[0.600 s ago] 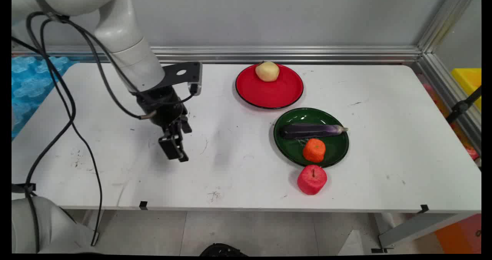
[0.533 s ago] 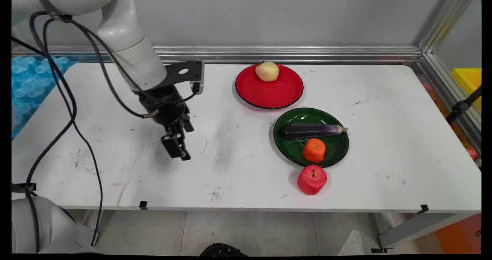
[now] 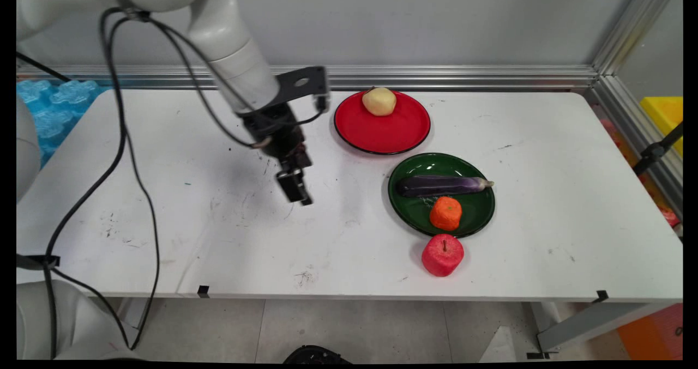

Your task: Pick up the eggplant from the green plate

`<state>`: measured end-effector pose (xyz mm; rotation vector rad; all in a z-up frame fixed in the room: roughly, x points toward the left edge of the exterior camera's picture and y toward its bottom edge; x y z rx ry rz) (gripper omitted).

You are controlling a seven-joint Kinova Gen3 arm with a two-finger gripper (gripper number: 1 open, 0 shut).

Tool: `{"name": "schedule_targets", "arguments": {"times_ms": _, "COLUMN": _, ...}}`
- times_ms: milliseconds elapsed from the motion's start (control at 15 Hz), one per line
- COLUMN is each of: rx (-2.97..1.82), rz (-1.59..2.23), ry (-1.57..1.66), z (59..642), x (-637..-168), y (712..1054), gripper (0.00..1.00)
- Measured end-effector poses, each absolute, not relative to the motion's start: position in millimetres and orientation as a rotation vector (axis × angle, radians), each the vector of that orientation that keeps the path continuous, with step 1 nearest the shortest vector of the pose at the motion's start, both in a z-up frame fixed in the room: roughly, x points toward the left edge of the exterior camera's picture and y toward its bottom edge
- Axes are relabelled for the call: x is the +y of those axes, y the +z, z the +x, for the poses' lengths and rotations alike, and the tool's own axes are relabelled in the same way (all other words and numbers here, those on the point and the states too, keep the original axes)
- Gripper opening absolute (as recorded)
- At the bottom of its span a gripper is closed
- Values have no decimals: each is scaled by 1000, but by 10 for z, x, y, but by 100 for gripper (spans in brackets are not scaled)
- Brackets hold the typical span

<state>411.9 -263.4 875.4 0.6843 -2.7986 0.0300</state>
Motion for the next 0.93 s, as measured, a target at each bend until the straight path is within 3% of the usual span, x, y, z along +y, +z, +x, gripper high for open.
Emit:
{"name": "schedule_targets", "arguments": {"times_ms": 533, "rx": -2714, "rz": 662, "ry": 175, "z": 3549, "x": -3134, "y": 8698, "gripper": 100}}
{"name": "schedule_targets", "arguments": {"times_ms": 933, "rx": -2650, "rz": 644, "ry": 257, "z": 3124, "x": -3400, "y": 8466, "gripper": 100}}
